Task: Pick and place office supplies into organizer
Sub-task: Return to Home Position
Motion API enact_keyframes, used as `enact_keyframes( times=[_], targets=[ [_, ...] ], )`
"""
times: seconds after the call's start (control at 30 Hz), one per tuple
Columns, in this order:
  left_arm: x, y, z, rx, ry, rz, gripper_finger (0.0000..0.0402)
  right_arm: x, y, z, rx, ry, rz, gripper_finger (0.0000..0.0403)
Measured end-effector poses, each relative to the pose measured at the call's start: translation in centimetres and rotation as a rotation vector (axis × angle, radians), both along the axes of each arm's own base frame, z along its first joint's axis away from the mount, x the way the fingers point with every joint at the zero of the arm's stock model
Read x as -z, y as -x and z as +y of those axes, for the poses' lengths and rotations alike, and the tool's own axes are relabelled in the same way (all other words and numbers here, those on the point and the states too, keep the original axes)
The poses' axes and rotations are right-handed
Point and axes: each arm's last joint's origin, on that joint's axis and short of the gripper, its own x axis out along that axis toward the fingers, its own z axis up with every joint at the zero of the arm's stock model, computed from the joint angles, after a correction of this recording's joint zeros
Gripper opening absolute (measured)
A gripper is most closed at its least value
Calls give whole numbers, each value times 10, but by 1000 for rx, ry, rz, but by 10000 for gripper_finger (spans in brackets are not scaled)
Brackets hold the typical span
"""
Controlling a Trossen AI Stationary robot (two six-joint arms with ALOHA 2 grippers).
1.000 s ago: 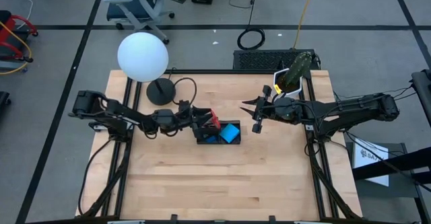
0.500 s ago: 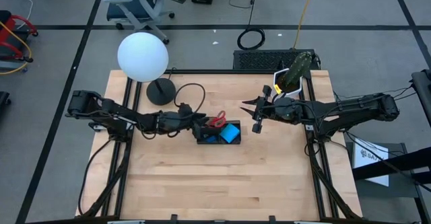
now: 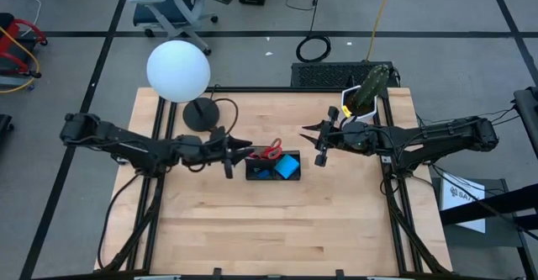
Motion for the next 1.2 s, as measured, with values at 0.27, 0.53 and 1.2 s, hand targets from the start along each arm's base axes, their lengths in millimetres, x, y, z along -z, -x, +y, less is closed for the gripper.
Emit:
enact_keyframes(
  times=[0.27, 0.53, 1.2],
  targets=[
    [-17, 16, -15, 73, -91, -28, 145, 0, 0, 4, -5, -45, -18, 91],
    [-30, 23, -20, 97, -77, -123, 145, -6, -1, 20, -63, -80, -89, 91],
    [-45, 36, -17, -17, -387, -123, 145, -3, 3, 40, -149, -77, -50, 91]
  ],
)
